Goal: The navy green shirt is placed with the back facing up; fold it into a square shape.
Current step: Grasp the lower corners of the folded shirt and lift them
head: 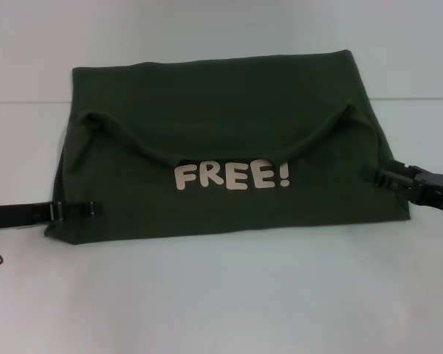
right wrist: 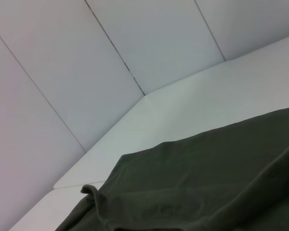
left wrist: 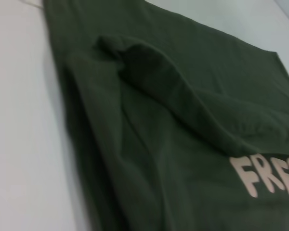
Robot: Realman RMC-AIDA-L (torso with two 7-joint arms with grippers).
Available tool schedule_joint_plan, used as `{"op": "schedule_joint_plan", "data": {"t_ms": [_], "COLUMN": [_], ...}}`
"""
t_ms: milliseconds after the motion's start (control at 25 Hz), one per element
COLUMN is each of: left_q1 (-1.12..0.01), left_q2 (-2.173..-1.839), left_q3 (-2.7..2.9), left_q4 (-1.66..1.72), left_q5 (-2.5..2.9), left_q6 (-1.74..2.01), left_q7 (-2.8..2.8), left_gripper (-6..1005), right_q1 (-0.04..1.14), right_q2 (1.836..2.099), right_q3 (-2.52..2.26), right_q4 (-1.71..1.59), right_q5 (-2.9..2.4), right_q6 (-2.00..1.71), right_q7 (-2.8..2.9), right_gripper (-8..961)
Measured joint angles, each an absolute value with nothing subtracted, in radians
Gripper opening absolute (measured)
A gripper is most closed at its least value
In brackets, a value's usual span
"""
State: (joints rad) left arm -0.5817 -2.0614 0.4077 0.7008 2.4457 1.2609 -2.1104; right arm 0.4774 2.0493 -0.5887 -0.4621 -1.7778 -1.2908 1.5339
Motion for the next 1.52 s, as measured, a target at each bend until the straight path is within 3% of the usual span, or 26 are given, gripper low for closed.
{"op": "schedule_joint_plan", "data": {"t_ms": [360,640,840,1120,1200,1400,1520], "left_q1": [-0.583,-0.585,-0.585,-0.587,-0.587,-0.586,-0.585], "left_q2": [-2.062,-2.062,-2.062,-2.062,-2.062,-2.062,-2.062], "left_q3": [0.432,0.446,0.446,0.448,0.449,0.45,0.449], "left_q4": [0.706,0.717,0.718,0.727,0.73,0.732,0.732], "left_q5": [2.463,2.464,2.466,2.48,2.48,2.48,2.48], "left_q6": [1.233,1.232,1.232,1.239,1.241,1.243,1.243], "left_q7": [-2.107,-2.105,-2.104,-2.103,-2.1,-2.093,-2.093], "left_gripper": [557,418,319,0,0,-1,0], "right_q1": [0.477,0.479,0.479,0.52,0.545,0.667,0.712], "right_q2": [2.053,2.053,2.036,2.019,2.011,1.958,1.957], "right_q3": [-0.595,-0.595,-0.596,-0.662,-0.693,-0.713,-0.709], "right_q4": [-0.465,-0.466,-0.485,-0.85,-0.952,-1.024,-1.024], "right_q5": [-1.778,-1.778,-1.793,-2.076,-2.186,-2.44,-2.549], "right_q6": [-1.296,-1.298,-1.296,-1.394,-1.415,-1.531,-1.554], "right_q7": [1.534,1.534,1.598,2.129,2.286,2.498,2.521], "right_gripper": [931,931,931,930,930,930,930]}}
